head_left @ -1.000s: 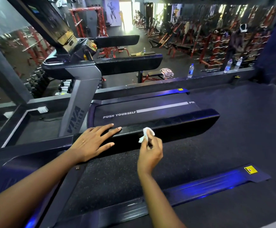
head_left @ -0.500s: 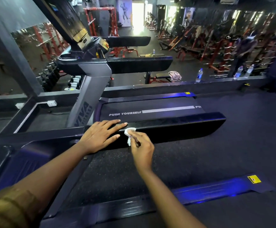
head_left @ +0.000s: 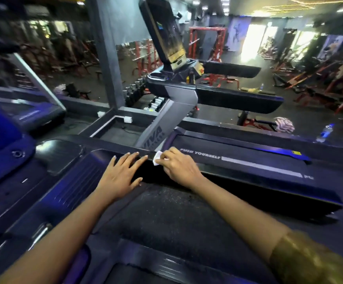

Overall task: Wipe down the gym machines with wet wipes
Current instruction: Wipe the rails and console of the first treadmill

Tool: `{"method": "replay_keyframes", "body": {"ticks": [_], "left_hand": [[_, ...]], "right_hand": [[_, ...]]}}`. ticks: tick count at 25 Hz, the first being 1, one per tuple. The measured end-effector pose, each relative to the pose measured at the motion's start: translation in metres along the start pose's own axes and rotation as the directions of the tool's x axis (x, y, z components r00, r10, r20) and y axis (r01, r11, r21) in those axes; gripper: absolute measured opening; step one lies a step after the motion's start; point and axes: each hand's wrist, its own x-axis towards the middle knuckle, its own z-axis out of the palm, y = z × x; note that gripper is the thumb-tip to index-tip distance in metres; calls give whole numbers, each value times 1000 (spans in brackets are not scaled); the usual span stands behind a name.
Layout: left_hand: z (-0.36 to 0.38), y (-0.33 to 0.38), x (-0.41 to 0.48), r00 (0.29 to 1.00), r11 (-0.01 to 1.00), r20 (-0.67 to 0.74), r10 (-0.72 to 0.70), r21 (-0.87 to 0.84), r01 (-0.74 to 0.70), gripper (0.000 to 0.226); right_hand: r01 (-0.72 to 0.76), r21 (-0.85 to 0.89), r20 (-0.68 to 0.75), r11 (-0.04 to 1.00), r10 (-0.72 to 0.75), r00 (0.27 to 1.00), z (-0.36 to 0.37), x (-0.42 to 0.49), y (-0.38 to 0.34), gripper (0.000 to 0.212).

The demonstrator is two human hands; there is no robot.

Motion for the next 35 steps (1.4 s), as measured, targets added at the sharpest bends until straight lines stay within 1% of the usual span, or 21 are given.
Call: {"method": "replay_keyframes", "body": {"ticks": [1,2,4,6,8,10,12,14,17,18,20,22,23,25,26,28,29,31,32,33,35], "left_hand": [[2,-2,-9,999,999,30,-42,-19,43,79],[5,-1,-17,995,997,65,-78,-21,80,76],[12,-1,-23,977,991,170,-128,62,119,70],[12,-2,-21,958,989,261,-122,117,94,68],[15,-3,-19,957,991,265,-113,97,90,69],[15,-3,-19,956,992,271,-111,87,90,69],[14,-2,-20,957,990,262,-122,105,98,69],[14,0,-19,958,989,256,-127,105,103,69],[12,2,-20,959,988,250,-131,117,104,70],[13,2,-20,960,988,246,-132,116,106,70],[13,1,-20,961,990,248,-125,102,102,69],[15,0,-19,961,991,248,-123,77,107,69],[15,0,-18,960,991,249,-126,67,113,70],[17,0,-18,961,992,247,-127,56,117,69],[17,1,-18,962,992,242,-125,56,115,69],[17,1,-18,966,992,227,-125,61,114,68],[17,1,-18,967,992,220,-124,62,113,68],[16,1,-18,968,992,217,-123,67,111,68],[16,1,-18,968,991,217,-125,72,111,67],[17,2,-19,968,991,218,-126,75,113,67],[17,2,-18,966,990,222,-132,77,118,66]], "right_hand": [[121,-24,40,992,-120,992,7,11,1,13],[230,-31,70,973,-227,971,15,18,2,17],[390,-40,101,920,-385,918,31,24,3,29],[467,-62,109,882,-460,882,34,23,5,28],[514,-75,89,855,-508,857,30,12,13,24],[551,-122,120,825,-539,834,22,-10,26,23],[581,-175,206,795,-547,811,12,-41,38,27],[582,-209,268,786,-526,807,0,-71,51,31],[572,-219,264,790,-516,815,-13,-89,61,31],[571,-205,249,795,-522,816,-13,-84,59,29],[559,-176,225,810,-520,824,-6,-61,43,17],[560,-158,246,813,-517,820,16,-32,21,9],[563,-157,285,811,-509,812,26,-19,11,12],[556,-175,397,812,-459,795,42,-6,3,29],[552,-199,454,809,-424,784,45,-8,2,36],[564,-239,572,790,-354,740,41,-22,2,41],[576,-226,623,786,-337,706,39,-33,4,39],[596,-196,725,779,-294,623,34,-53,9,26],[600,-177,735,780,-301,608,30,-62,12,21],[589,-146,703,795,-336,627,25,-67,15,24],[560,-125,540,819,-418,731,17,-60,16,33]]}}
